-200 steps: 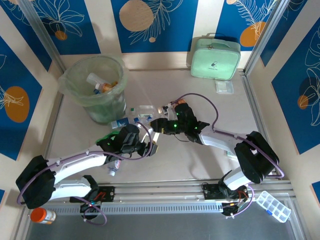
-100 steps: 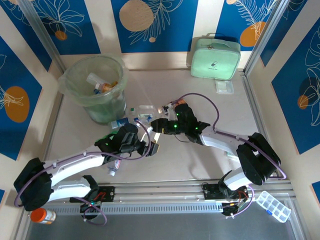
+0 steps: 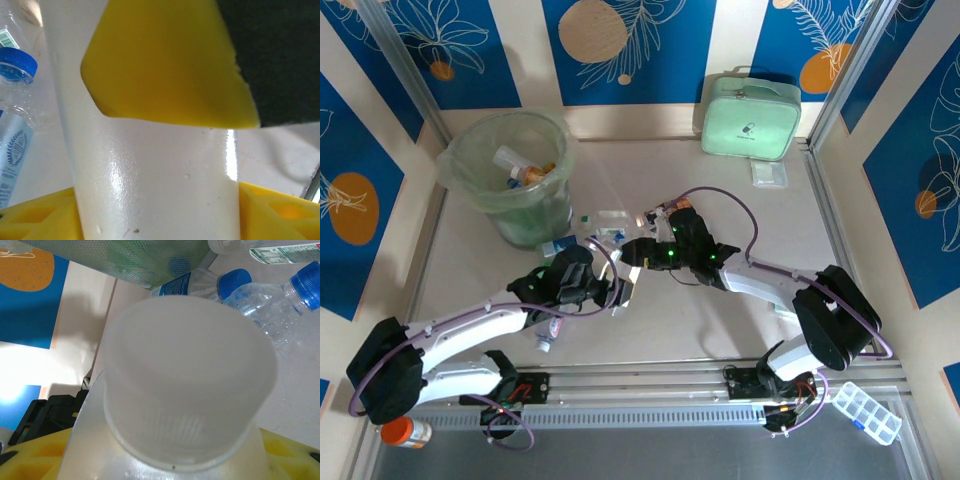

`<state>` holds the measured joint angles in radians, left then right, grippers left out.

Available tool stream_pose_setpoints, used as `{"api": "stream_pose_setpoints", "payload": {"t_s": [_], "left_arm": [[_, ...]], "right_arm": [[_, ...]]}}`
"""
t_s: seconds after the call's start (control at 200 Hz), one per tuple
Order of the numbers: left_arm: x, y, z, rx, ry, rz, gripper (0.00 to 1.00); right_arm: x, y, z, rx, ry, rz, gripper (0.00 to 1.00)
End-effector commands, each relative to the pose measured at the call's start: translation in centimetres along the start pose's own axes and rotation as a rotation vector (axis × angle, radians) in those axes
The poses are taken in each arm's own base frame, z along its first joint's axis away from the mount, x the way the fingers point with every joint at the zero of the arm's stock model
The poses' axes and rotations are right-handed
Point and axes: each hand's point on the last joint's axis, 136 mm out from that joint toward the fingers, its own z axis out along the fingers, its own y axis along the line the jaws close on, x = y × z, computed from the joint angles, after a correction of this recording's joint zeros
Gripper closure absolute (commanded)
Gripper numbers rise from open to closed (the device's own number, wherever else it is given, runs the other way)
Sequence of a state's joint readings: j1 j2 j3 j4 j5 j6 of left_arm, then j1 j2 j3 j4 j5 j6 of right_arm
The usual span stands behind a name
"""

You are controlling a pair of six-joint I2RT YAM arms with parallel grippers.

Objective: Put the plastic bottles in the bin

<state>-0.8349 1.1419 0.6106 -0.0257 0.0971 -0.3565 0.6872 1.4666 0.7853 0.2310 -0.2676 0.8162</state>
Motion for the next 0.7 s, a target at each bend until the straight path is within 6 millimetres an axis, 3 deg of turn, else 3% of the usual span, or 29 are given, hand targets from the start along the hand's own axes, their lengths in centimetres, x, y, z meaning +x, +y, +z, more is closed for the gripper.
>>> {"api": "stream_pose_setpoints", "payload": {"t_s": [0.0, 0.185, 0.46, 0.56, 0.695], "left_arm": [[-0.2, -0.6, 0.5, 0.049, 0.002, -0.026, 0.28], [-0.2, -0.5, 0.8, 0.057, 0.012, -0.042, 0.3], [-0.6, -0.1, -0.2, 0.029, -0.032, -0.022, 0.5], [-0.7, 0.2, -0.4, 0.012, -0.041, -0.021, 0.54], [-0.9, 0.6, -1.0, -0.016, -0.064, -0.018, 0.61]], "right_arm": [[-0.2, 0.9, -0.1, -0.044, -0.003, -0.013, 0.59], [-0.2, 1.0, -0.2, -0.045, -0.005, -0.019, 0.59], [-0.1, 0.8, 0.0, -0.022, -0.002, -0.032, 0.57], [-0.1, 0.9, 0.1, -0.009, -0.004, -0.045, 0.51], [-0.4, 0.7, -0.5, 0.02, -0.043, -0.065, 0.24]]}}
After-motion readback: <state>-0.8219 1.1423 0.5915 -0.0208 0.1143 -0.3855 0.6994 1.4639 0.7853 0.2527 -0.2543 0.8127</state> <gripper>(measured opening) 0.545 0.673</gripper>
